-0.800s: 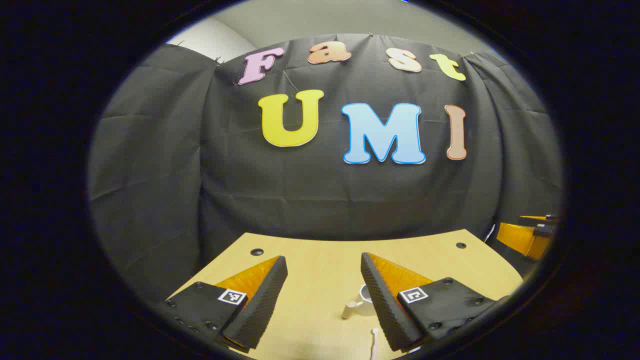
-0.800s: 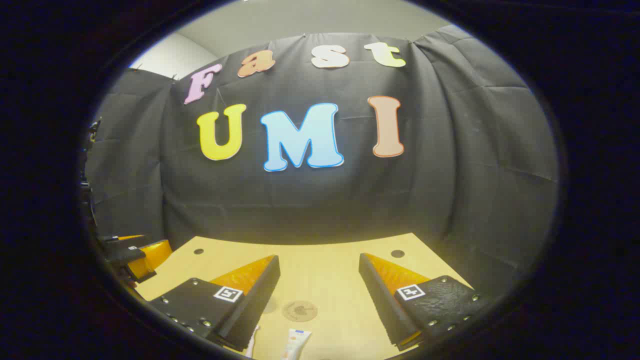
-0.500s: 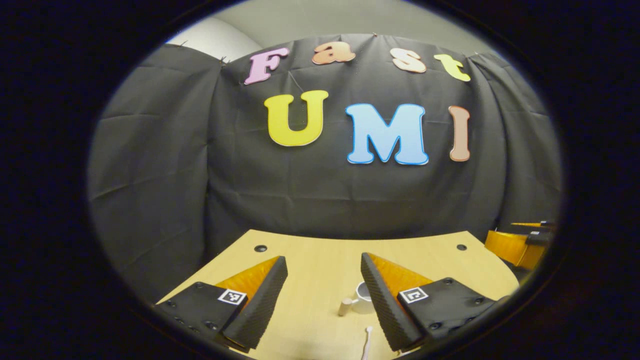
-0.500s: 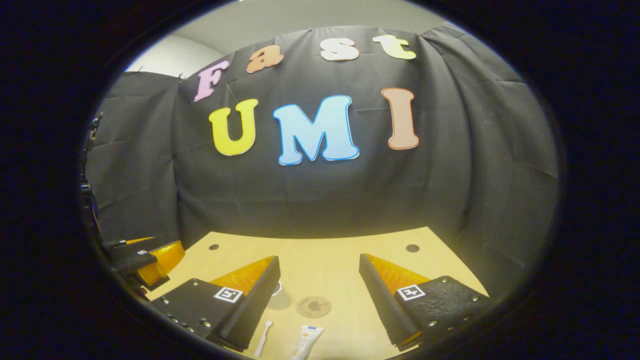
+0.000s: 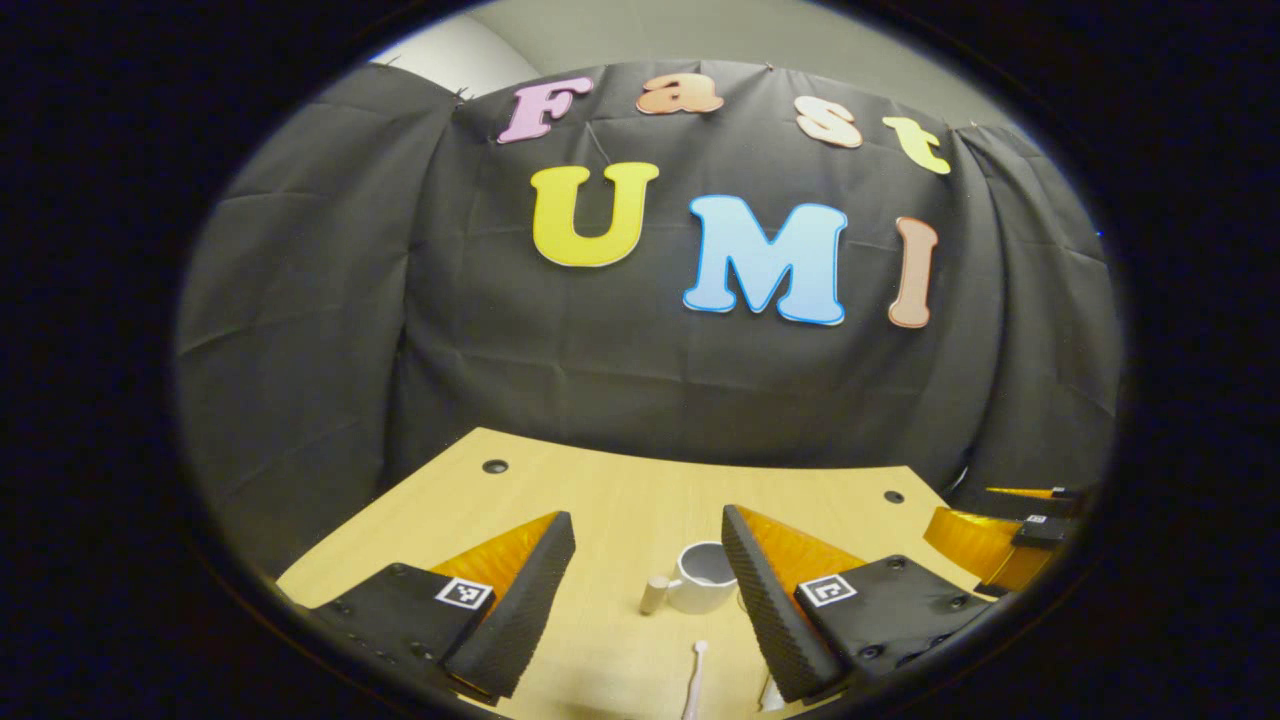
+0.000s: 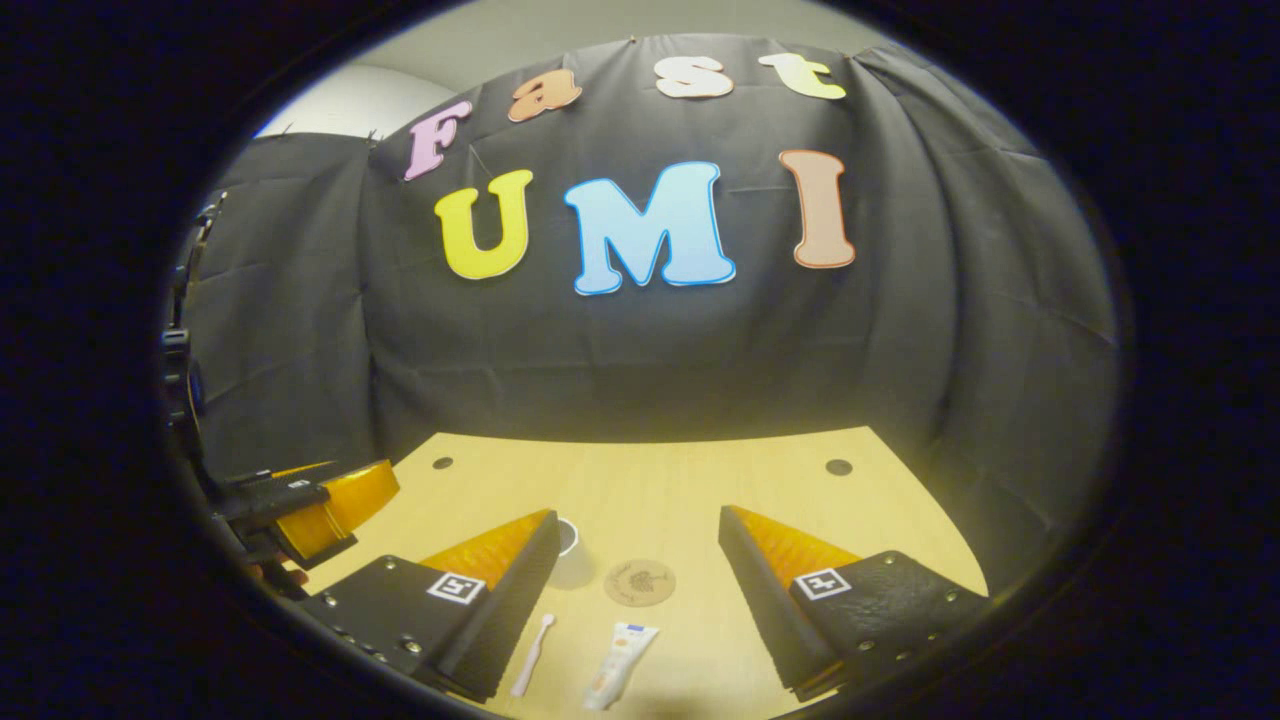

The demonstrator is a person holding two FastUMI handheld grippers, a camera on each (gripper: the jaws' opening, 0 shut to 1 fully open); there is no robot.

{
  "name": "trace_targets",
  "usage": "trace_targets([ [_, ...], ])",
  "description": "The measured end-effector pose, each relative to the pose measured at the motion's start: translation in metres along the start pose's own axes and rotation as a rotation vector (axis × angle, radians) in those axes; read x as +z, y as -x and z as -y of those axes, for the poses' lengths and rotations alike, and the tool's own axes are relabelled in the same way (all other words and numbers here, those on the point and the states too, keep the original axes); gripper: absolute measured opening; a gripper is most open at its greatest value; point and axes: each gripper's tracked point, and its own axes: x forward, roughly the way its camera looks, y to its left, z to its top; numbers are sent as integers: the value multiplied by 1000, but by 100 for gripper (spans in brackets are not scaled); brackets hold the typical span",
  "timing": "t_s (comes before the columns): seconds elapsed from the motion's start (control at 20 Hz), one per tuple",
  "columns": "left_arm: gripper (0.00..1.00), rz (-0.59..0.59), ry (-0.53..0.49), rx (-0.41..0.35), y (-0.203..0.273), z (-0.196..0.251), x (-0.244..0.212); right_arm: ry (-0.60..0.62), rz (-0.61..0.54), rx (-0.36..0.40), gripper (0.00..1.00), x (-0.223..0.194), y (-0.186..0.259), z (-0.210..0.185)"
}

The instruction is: Put the toothbrush and toothpaste on the desktop into the cup, then pick up the cup and place it on the coaster on the desktop.

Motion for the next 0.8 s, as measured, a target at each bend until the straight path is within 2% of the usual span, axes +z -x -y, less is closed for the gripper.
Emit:
trace_targets([
  [0.05,99,-14,-8,-11,0,5,-6,-4,-10,1,96,-2,3,-1],
  [0.1,91,-27,-18,-21,1,10,-11,-10,-19,2,96,-9,5,2],
  [0.2,99,-49,-34,-40,0,18,-19,-19,-42,-11,96,-24,13,12],
  [0.3,99,-86,-48,-59,-3,25,-32,-28,-80,-33,96,-36,13,20],
  [0.6,100,-255,-84,-113,-16,31,-92,-74,-285,-46,96,-91,4,21],
  [0.8,100,-423,-81,-134,-24,33,-150,-55,-412,-36,96,-125,-8,20],
])
